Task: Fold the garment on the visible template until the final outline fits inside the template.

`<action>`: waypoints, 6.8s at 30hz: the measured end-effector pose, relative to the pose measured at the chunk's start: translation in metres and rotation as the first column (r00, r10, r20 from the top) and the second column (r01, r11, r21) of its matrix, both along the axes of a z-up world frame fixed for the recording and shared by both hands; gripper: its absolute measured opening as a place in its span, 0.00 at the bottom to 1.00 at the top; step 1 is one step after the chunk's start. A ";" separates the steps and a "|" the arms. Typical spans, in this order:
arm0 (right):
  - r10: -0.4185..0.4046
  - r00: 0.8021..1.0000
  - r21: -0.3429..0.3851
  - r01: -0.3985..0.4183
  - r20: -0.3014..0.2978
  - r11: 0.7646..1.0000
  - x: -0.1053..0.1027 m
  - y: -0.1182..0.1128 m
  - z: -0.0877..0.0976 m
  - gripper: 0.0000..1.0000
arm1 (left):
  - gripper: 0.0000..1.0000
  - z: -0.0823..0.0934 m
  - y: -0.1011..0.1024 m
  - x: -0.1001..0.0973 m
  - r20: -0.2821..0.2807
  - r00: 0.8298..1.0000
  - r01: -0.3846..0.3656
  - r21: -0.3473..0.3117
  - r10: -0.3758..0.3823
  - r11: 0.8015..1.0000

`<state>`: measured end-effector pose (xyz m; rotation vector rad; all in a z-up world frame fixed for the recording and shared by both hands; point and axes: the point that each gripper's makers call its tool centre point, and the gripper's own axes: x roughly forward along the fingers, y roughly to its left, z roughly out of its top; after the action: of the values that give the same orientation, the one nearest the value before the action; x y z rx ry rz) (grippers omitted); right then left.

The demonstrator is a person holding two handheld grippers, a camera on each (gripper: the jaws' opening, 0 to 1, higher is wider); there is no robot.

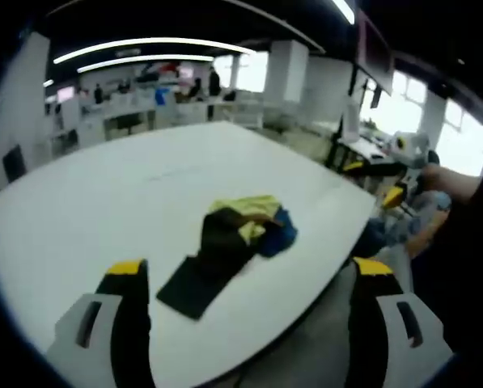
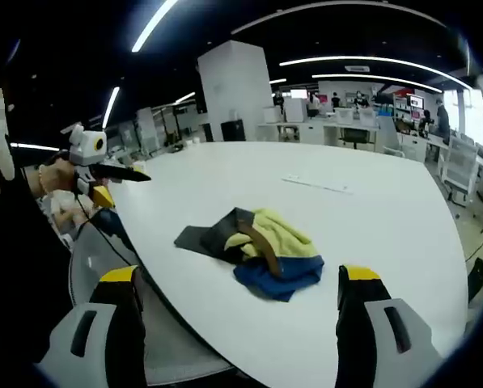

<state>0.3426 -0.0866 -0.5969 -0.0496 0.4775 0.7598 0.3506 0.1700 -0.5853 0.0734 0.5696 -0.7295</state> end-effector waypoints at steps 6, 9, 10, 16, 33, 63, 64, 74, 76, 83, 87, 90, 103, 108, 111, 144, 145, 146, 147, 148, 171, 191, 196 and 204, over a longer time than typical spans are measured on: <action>0.004 1.000 -0.010 -0.004 0.005 1.000 -0.001 -0.001 0.001 1.00 | 0.99 0.002 0.000 -0.002 0.002 1.000 0.010 0.004 -0.010 1.000; 0.005 1.000 -0.012 -0.005 0.004 1.000 -0.001 0.000 0.001 1.00 | 0.99 0.003 -0.001 -0.002 0.002 1.000 0.012 -0.004 -0.012 1.000; 0.007 1.000 -0.014 -0.007 0.002 1.000 -0.001 0.000 0.000 1.00 | 0.99 0.003 -0.001 -0.003 0.001 1.000 0.012 -0.006 -0.012 1.000; 0.008 1.000 -0.028 -0.008 -0.005 1.000 -0.002 0.000 -0.003 1.00 | 0.99 0.004 -0.005 -0.007 -0.002 1.000 0.016 -0.003 -0.016 1.000; 0.020 1.000 -0.045 -0.021 -0.018 0.999 -0.008 0.000 -0.011 0.94 | 0.96 -0.002 -0.005 -0.012 -0.030 0.999 0.018 0.006 -0.018 1.000; 0.039 0.999 -0.104 -0.036 0.020 0.994 0.002 -0.002 -0.019 0.73 | 0.86 -0.019 -0.009 0.000 -0.056 0.998 0.038 -0.005 -0.038 0.999; 0.042 0.999 -0.108 -0.040 0.019 0.993 0.003 -0.002 -0.020 0.71 | 0.86 -0.021 -0.010 0.001 -0.058 0.997 0.043 0.001 -0.043 0.999; 0.033 0.998 -0.145 -0.025 0.052 0.989 0.017 -0.009 -0.025 0.47 | 0.74 -0.022 -0.027 0.023 -0.066 0.995 0.071 -0.044 -0.073 0.997; 0.039 0.998 -0.148 -0.032 0.047 0.988 0.019 -0.009 -0.027 0.43 | 0.74 -0.025 -0.029 0.026 -0.066 0.994 0.090 -0.021 -0.091 0.996; 0.056 0.997 -0.141 -0.049 0.044 0.989 0.028 -0.006 -0.033 0.38 | 0.65 -0.030 -0.045 0.039 -0.065 0.987 0.147 0.002 -0.147 0.989; 0.066 0.997 -0.138 -0.061 0.033 0.989 0.033 -0.003 -0.038 0.34 | 0.63 -0.034 -0.053 0.049 -0.062 0.984 0.168 0.009 -0.167 0.986; 0.077 0.997 -0.142 -0.073 0.024 0.987 0.038 0.000 -0.044 0.34 | 0.63 -0.038 -0.057 0.053 -0.064 0.981 0.185 0.020 -0.184 0.982; 0.112 0.993 -0.190 -0.105 0.028 0.976 0.059 0.009 -0.068 0.30 | 0.56 -0.053 -0.072 0.072 -0.057 0.965 0.260 0.075 -0.256 0.963; 0.156 0.988 -0.236 -0.151 0.000 0.960 0.064 0.012 -0.087 0.28 | 0.56 -0.063 -0.082 0.080 -0.055 0.953 0.304 0.104 -0.299 0.947; 0.171 0.985 -0.248 -0.167 -0.004 0.954 0.067 0.014 -0.092 0.27 | 0.54 -0.066 -0.086 0.082 -0.051 0.946 0.323 0.118 -0.319 0.939; 0.230 0.973 -0.443 -0.191 0.036 0.876 0.106 0.035 -0.153 0.22 | 0.33 -0.116 -0.109 0.122 0.008 0.851 0.488 0.356 -0.524 0.797; 0.232 0.972 -0.446 -0.193 0.035 0.874 0.106 0.035 -0.154 0.22 | 0.33 -0.117 -0.108 0.121 0.007 0.849 0.491 0.360 -0.528 0.793; 0.236 0.971 -0.450 -0.197 0.033 0.871 0.106 0.035 -0.155 0.22 | 0.33 -0.119 -0.108 0.122 0.006 0.848 0.492 0.360 -0.530 0.792; 0.239 0.971 -0.455 -0.199 0.031 0.868 0.106 0.035 -0.156 0.21 | 0.33 -0.120 -0.108 0.122 0.004 0.848 0.493 0.360 -0.530 0.792; 0.240 0.970 -0.458 -0.201 0.028 0.866 0.106 0.035 -0.157 0.21 | 0.33 -0.121 -0.108 0.122 0.001 0.848 0.493 0.361 -0.529 0.791; 0.238 0.971 -0.503 -0.191 0.031 0.843 0.117 0.036 -0.168 0.11 | 0.18 -0.141 -0.105 0.142 0.045 0.819 0.476 0.502 -0.572 0.722; 0.262 0.965 -0.494 -0.218 0.021 0.842 0.116 0.038 -0.174 0.04 | 0.03 -0.146 -0.107 0.141 0.042 0.824 0.473 0.498 -0.565 0.727; 0.247 0.967 -0.488 -0.191 0.053 0.852 0.120 0.038 -0.165 0.03 | 0.01 -0.142 -0.108 0.142 0.047 0.835 0.466 0.470 -0.548 0.750; 0.190 0.977 -0.469 -0.126 0.092 0.874 0.125 0.030 -0.144 0.03 | 0.00 -0.129 -0.108 0.137 0.058 0.864 0.440 0.395 -0.499 0.807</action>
<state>0.4676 -0.0571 -0.7407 -0.5905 0.5206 0.7839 0.4873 0.0622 -0.7140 0.6439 0.5332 -1.0834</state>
